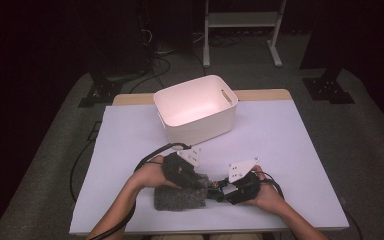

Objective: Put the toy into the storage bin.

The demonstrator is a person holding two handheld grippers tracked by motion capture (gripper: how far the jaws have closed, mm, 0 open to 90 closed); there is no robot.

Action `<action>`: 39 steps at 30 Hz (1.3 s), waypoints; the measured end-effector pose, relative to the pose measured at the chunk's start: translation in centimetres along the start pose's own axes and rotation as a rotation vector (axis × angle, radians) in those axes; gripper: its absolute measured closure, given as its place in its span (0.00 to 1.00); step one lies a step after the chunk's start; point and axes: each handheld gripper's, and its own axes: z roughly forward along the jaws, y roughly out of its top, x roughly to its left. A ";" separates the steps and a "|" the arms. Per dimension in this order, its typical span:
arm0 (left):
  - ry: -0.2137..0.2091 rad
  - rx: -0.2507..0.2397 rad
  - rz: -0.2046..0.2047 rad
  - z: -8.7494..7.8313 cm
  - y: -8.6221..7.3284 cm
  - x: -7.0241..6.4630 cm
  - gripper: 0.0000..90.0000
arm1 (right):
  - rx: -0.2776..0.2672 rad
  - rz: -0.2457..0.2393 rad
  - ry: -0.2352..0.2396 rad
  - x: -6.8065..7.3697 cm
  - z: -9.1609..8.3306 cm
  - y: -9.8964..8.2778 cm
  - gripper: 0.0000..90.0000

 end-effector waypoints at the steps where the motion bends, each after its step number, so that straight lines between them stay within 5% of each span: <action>1: 0.000 -0.001 0.002 0.0 0.0 0.0 0.85 | -0.001 0.000 0.000 0.0 0.0 0.0 0.63; 11: -0.041 -0.014 0.058 2.2 2.8 0.1 0.85 | -0.011 0.013 0.006 -0.1 0.2 0.0 0.63; 16: -0.039 -0.007 0.053 2.1 2.7 0.1 0.85 | -0.009 0.012 0.004 0.0 0.2 0.0 0.63; 39: 0.082 -0.004 -0.090 -4.5 -5.5 0.0 0.85 | -0.001 0.006 0.004 -0.1 0.2 0.1 0.63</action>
